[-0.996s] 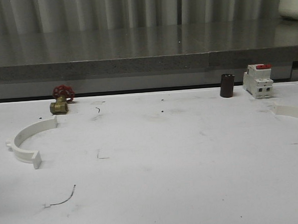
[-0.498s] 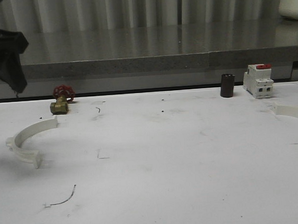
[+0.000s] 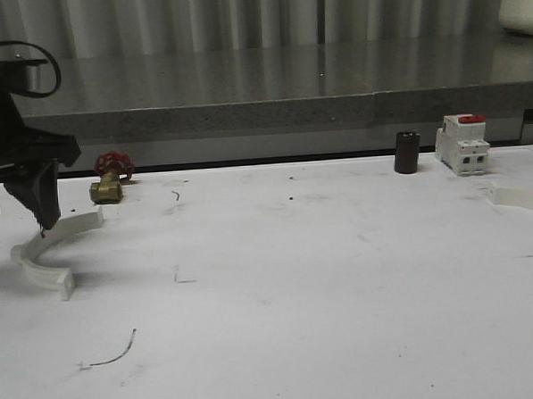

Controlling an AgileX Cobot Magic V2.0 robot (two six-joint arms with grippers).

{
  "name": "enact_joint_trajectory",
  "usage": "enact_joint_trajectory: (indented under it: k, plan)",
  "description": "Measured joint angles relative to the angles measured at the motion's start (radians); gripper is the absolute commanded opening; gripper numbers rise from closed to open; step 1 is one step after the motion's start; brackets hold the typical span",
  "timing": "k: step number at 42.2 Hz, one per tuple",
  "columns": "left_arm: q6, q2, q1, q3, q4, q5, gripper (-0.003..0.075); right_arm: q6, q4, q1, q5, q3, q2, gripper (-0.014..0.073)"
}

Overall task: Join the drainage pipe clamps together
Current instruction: 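Lower the left gripper and grasp the white clamp half by its tab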

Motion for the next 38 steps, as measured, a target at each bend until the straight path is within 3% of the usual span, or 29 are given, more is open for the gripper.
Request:
enact_joint_trajectory:
  k: [26, 29, 38]
  plan:
    - [-0.013, 0.118, 0.0, -0.029, -0.007, -0.054, 0.0435, 0.0, 0.0, 0.0, 0.0, 0.0, 0.0, 0.0453]
    - [-0.013, 0.12, 0.0, -0.029, -0.007, -0.057, 0.0399, 0.0, 0.0, 0.0, 0.0, 0.0, 0.0, 0.0453]
    - [-0.013, 0.12, 0.0, -0.03, -0.007, -0.069, 0.0174, 0.0, 0.0, 0.0, 0.0, 0.0, 0.0, 0.0453]
